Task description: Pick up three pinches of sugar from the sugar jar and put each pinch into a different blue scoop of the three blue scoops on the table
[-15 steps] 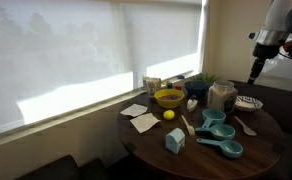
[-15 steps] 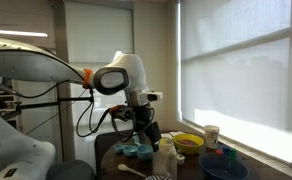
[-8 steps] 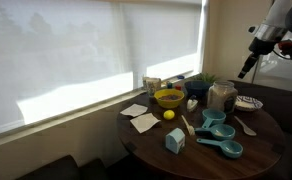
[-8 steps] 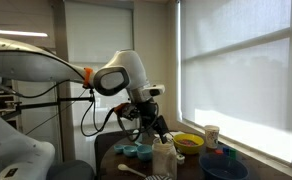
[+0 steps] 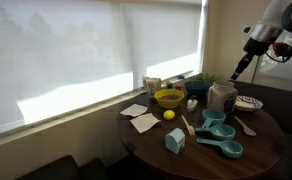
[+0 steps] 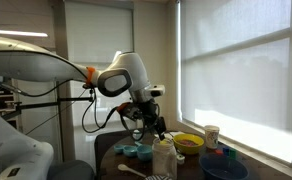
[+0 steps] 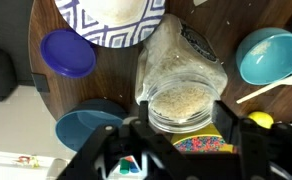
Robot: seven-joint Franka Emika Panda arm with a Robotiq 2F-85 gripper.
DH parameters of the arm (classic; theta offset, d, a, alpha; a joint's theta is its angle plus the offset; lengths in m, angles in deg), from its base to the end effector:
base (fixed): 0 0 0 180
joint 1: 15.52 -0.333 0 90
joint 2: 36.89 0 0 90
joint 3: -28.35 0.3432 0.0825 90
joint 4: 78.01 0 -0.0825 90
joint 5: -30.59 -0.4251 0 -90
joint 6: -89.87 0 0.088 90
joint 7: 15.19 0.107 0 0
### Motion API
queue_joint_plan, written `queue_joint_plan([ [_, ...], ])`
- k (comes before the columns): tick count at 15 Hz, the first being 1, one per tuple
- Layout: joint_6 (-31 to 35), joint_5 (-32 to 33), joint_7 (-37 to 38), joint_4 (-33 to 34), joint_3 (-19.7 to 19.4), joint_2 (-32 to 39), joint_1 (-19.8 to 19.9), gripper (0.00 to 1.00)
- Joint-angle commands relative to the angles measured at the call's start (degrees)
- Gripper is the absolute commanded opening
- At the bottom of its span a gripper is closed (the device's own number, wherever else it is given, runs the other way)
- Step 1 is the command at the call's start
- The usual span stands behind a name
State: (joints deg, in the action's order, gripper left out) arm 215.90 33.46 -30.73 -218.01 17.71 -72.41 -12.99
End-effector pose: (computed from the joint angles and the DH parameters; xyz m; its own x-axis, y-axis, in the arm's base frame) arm 0.4098 -0.1083 0.5617 0.9285 0.0793 0.3627 0.0697 -0.9968 0.0396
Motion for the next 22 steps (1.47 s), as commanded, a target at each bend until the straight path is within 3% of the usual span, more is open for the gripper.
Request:
queue_joint_plan([
  [1, 1.9, -2.6, -0.6, 1.9, -0.5, 3.3, -1.3, 0.38],
  [2, 2.4, -3.0, -0.8, 2.1, -0.6, 4.0, -1.5, 0.32],
  [5, 4.4, -3.9, -0.7, 2.6, -0.6, 6.4, -1.6, 0.31],
  [6, 4.9, -4.5, -0.8, 2.8, -0.7, 7.2, -1.7, 0.41],
  [10, 6.3, -6.6, -1.2, 3.1, -0.6, 9.8, -2.1, 0.52],
  [12, 6.3, -7.0, -1.5, 3.2, -0.4, 10.9, -2.2, 0.46],
  [22, 5.3, -5.7, -1.1, 4.2, 0.8, 15.2, -1.5, 0.45],
])
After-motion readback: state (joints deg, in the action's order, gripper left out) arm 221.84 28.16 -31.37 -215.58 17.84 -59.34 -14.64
